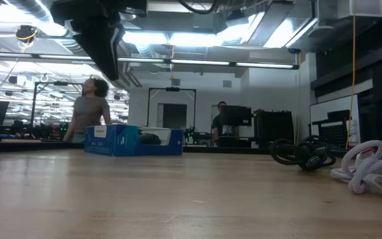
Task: Pick and place USB-C Cables
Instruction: Put the bottom black charger cable into the black bin, then put the white charger cable into the black bin
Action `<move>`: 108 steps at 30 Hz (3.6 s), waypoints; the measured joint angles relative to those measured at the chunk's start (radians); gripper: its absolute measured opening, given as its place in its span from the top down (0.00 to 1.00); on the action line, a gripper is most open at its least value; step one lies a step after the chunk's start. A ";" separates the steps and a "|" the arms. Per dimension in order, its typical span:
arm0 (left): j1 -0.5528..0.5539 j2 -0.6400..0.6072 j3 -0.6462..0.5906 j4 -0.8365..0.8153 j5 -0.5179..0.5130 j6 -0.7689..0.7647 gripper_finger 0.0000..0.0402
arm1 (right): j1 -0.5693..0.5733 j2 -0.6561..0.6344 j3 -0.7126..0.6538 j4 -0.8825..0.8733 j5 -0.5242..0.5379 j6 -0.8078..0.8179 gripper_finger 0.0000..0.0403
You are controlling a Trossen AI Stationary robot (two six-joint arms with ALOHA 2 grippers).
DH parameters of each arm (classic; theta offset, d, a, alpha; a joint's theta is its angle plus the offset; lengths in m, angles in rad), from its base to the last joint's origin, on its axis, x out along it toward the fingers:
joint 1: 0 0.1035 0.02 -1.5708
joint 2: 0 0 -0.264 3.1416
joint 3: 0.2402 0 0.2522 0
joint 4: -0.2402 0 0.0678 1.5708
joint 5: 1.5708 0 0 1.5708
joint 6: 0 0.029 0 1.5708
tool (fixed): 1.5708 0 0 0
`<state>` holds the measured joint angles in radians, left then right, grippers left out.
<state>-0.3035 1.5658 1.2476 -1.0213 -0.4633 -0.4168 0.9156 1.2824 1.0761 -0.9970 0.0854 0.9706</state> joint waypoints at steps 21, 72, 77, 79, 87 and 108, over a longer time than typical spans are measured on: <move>0.000 0.000 0.000 0.045 -0.019 0.001 0.83 | 0.215 0.119 -0.004 -0.016 -0.104 0.538 0.87; 0.030 0.000 -0.013 0.039 -0.049 0.161 0.83 | -0.495 0.390 -0.003 0.434 -0.263 -0.663 0.86; 0.046 -0.106 -0.149 0.070 -0.048 0.176 0.83 | -0.496 0.390 -0.003 0.433 -0.263 -0.635 0.86; 0.053 -0.198 -0.253 0.116 -0.050 0.146 0.82 | -0.496 0.390 -0.003 0.432 -0.264 -0.635 0.86; 0.066 -0.647 -0.787 0.888 -0.036 0.292 0.83 | -0.499 0.390 -0.003 0.431 -0.263 -0.636 0.86; 0.194 -1.174 -1.240 1.220 0.060 0.376 0.83 | -0.506 0.390 -0.003 0.441 -0.158 -0.748 0.86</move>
<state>-0.1093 0.3916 0.0078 0.1986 -0.4034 -0.0410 0.4095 1.6728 1.0729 -0.5564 -0.0725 0.2230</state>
